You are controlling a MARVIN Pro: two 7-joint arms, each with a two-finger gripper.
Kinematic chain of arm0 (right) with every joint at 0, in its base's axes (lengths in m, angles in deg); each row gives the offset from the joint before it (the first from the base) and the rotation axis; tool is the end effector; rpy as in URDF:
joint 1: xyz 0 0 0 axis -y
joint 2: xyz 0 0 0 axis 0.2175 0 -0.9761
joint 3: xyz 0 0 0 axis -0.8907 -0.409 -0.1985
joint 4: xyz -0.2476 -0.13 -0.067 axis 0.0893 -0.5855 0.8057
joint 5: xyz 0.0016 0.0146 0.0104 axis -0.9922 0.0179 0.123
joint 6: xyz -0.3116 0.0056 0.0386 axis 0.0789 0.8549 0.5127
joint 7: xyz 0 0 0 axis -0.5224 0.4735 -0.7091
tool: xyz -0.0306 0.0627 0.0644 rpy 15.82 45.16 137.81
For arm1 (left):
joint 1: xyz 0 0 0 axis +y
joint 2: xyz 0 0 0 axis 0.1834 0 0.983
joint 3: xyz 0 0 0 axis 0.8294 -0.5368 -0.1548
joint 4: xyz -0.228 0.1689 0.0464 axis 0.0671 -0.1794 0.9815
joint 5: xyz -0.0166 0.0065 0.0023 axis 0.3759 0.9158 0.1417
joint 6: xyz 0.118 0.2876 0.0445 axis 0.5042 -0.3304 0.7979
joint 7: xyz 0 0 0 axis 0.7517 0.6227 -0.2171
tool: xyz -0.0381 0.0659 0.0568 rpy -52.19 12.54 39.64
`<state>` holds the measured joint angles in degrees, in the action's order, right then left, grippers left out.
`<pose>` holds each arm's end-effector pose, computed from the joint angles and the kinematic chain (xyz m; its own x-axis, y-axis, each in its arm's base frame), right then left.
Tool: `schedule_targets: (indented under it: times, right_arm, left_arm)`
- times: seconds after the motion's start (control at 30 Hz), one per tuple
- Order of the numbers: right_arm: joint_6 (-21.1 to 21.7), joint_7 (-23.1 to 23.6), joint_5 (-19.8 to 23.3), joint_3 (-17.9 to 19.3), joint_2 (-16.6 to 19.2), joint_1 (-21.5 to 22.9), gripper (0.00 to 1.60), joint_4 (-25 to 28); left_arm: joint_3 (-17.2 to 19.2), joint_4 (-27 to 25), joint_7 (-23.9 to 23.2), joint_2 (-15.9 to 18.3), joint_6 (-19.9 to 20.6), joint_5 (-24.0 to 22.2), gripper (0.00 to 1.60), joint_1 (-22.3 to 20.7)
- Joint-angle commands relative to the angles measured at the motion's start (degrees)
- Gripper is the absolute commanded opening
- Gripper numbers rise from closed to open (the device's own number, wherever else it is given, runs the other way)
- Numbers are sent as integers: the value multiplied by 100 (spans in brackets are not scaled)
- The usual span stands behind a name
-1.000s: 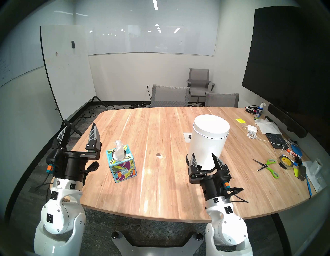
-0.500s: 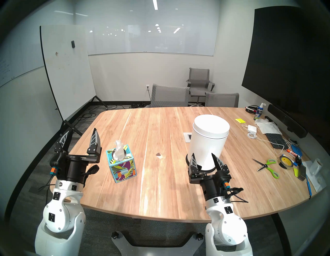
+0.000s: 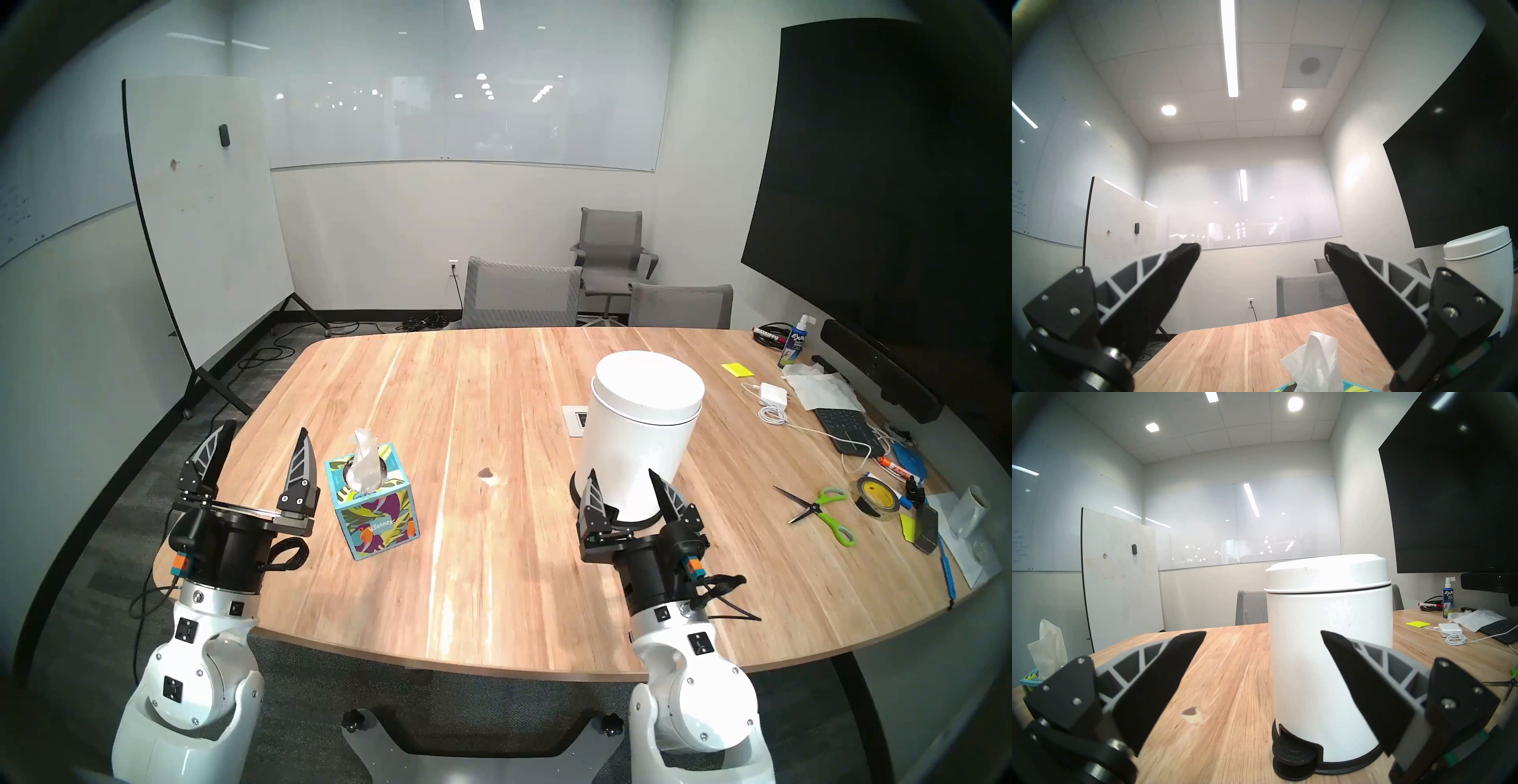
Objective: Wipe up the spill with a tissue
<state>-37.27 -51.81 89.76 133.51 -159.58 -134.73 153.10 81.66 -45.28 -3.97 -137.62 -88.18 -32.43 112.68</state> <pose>0.2680 -0.0019 -0.2560 -0.1879 -0.0796 0.9790 0.0942 -0.9936 -0.0627 0.2531 0.0300 -0.2092 -0.5542 -0.0781 0.8287 -0.0571 -0.9897 -0.1315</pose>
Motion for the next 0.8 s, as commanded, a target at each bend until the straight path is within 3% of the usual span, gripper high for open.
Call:
schedule_targets:
  times: [0.0,0.17,0.2,0.27,0.6,0.63,0.77]
  right_arm:
    - [-20,7,0,2,7,13,160,118]
    - [-18,7,0,2,7,11,160,120]
    - [-20,7,0,2,6,13,160,117]
    - [-20,8,0,2,6,12,160,118]
    - [-18,9,-1,3,5,11,160,121]
    - [-18,9,-1,3,5,11,160,120]
    - [-18,9,-1,3,5,11,160,120]
  left_arm:
    - [99,-409,-210,238,-255,-167,160,181]
    - [180,-468,-297,293,-309,-282,160,332]
    - [192,-802,-290,279,33,-303,160,455]
    - [237,-878,-321,332,291,-377,160,492]
    - [465,-453,-729,708,287,-530,160,389]
    - [497,-231,-814,740,29,-440,160,330]
    - [476,103,-940,792,-71,-430,160,217]
